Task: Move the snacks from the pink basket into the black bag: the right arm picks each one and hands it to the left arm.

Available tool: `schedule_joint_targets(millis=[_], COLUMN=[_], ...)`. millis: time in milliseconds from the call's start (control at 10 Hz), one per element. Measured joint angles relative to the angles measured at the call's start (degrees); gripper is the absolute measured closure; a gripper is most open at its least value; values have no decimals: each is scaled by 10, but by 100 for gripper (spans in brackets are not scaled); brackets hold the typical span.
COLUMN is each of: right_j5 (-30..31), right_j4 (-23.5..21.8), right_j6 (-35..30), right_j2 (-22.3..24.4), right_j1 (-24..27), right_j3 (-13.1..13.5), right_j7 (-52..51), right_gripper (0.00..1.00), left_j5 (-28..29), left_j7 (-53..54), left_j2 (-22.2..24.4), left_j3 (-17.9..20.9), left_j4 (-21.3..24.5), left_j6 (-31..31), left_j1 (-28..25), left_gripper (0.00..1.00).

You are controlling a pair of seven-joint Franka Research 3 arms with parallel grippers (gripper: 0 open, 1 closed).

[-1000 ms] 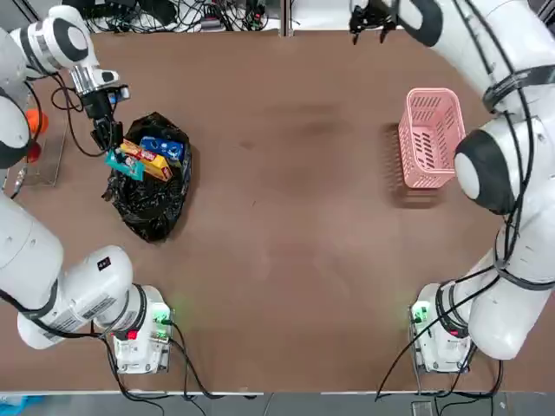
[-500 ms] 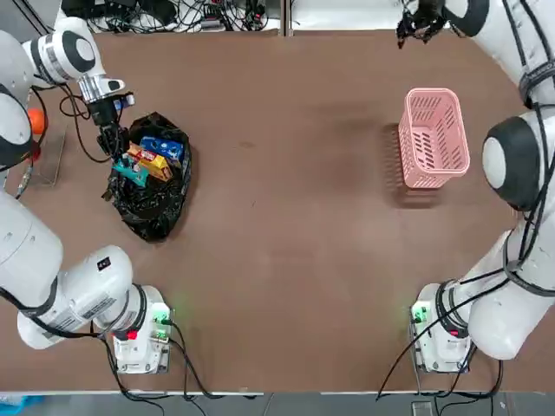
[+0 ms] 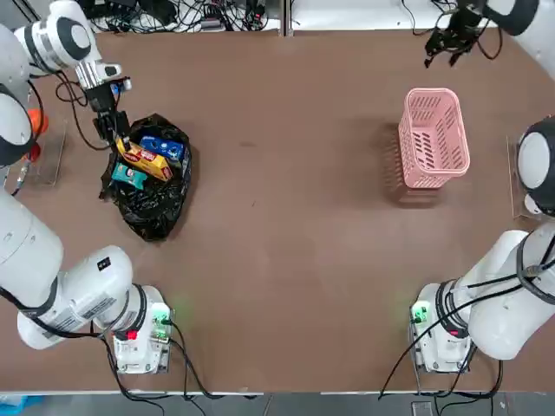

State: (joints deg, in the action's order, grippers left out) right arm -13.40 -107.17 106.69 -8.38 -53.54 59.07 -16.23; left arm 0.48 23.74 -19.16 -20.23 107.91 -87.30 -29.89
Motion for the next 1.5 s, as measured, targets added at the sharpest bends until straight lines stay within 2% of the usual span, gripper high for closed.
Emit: schedule_joint_targets(millis=[100, 200, 300, 700, 800, 900, 1000, 1300, 1400, 1500], right_j5=[8, 12, 12, 15, 17, 25, 33, 56, 69, 79], right_j4=[11, 24, 34, 41, 48, 58, 67, 111, 130, 147], right_j6=[-21, -35, -42, -42, -43, -46, -49, -88, -108, -125], right_j2=[7, 12, 13, 12, 13, 13, 13, 13, 14, 17], right_j1=[0, 0, -3, -7, 31, 111, 197, 419, 499, 539], right_j3=[18, 24, 24, 18, -23, -109, -202, -447, -545, -600], right_j7=[-6, -10, -10, -10, -10, -9, -7, 33, 62, 92], right_gripper=[0, 0, 0, 0, 0, 0, 0, 0, 0, 0], left_j5=[-2, -3, -4, -4, -4, -4, -4, -4, -4, -9], left_j7=[-12, -19, -35, -214, -251, -268, -276, -281, -283, -287], left_j2=[4, 11, 19, 47, 50, 56, 66, 124, 140, 149], left_j3=[-6, -10, -13, -29, -30, -20, 10, 118, 143, 154], left_j4=[-32, -71, -107, -215, -240, -253, -259, -264, -264, -264], left_j6=[14, 30, 41, 45, 46, 46, 47, 49, 50, 48], left_j1=[0, 1, 1, 1, 5, 25, 63, 175, 202, 217], left_gripper=[19, 14, 3, 0, 0, 0, 0, 0, 0, 0])
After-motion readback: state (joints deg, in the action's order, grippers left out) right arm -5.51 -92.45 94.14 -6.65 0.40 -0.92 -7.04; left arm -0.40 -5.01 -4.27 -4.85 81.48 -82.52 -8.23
